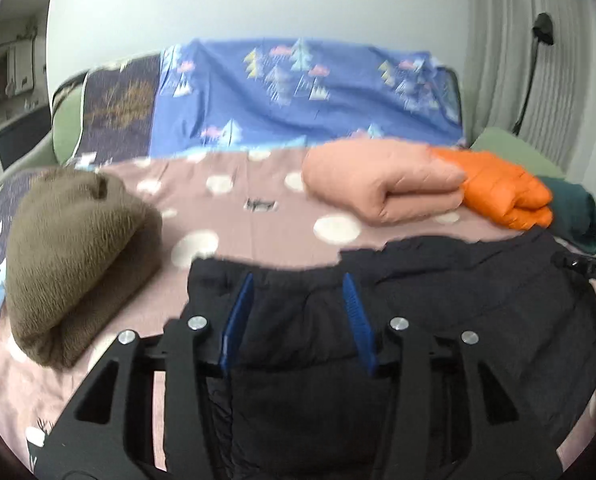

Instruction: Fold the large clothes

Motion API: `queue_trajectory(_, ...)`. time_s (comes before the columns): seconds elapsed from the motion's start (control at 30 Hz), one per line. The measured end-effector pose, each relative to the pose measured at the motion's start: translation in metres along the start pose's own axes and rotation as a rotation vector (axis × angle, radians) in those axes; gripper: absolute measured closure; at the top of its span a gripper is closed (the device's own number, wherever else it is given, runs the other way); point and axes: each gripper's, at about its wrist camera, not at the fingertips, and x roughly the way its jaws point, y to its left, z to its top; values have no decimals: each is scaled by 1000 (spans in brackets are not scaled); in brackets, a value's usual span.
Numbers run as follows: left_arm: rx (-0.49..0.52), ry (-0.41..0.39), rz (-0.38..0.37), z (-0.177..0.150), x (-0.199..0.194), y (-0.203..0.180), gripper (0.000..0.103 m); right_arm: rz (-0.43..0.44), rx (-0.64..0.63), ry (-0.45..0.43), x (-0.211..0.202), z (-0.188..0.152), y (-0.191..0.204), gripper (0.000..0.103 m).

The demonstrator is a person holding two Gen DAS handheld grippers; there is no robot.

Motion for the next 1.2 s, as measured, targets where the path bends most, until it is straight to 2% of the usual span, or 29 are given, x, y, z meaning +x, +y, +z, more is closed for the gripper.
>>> queue_trajectory(0.17, -7, 81, 46, -13, 41, 7, 55, -94, -35, 60, 32, -14, 1, 59)
queue_trajectory(0.27, -100, 104, -34, -19, 61, 18, 53, -158, -19, 51, 51, -29, -11, 59)
queue_trajectory(0.3, -121, 105, -48, -20, 67, 20, 53, -155, -13, 42, 51, -31, -12, 59)
queue_trajectory(0.4, -123, 110, -20, -24, 71, 21, 53, -151, -33, 44, 46, -27, -12, 59)
queue_trajectory(0.53, -105, 87, 32, -21, 48, 20, 55, -110, 14, 32, 21, -16, -11, 56)
queue_trajectory(0.57, -116, 73, 20, -17, 38, 19, 54, -86, 21, 19, 14, -14, -5, 51)
queue_trajectory(0.6, -132, 57, -8, -11, 26, 15, 52, -58, 15, 2, 7, -9, 4, 42)
queue_trajectory(0.67, -137, 32, -65, 2, 8, -2, 45, -34, -33, -25, 0, 1, 32, 34)
queue_trajectory(0.73, -113, 11, -76, 11, 0, -23, 31, -40, -84, -29, 3, 7, 56, 30)
queue_trajectory(0.8, -43, 11, -55, 15, 6, -50, 28, -42, -124, -4, 20, 12, 81, 29)
queue_trajectory(0.87, 10, 28, -19, 15, 23, -68, 28, -42, -116, 39, 41, 14, 90, 29)
queue_trajectory(0.93, 39, 86, 17, 9, 52, -77, 26, -52, -109, 78, 64, 11, 91, 28)
queue_trajectory(0.97, 56, 119, 32, 5, 67, -78, 24, -71, -121, 97, 81, 6, 90, 22)
queue_trajectory(1.0, 56, 140, 39, -3, 85, -75, 23, -80, -126, 99, 91, 2, 88, 18)
queue_trajectory(1.1, -14, 149, -16, -8, 94, -61, 23, -58, -106, 107, 103, -2, 82, 17)
queue_trajectory(1.2, 3, 154, -3, -13, 97, -64, 23, -65, -118, 95, 108, -7, 84, 16)
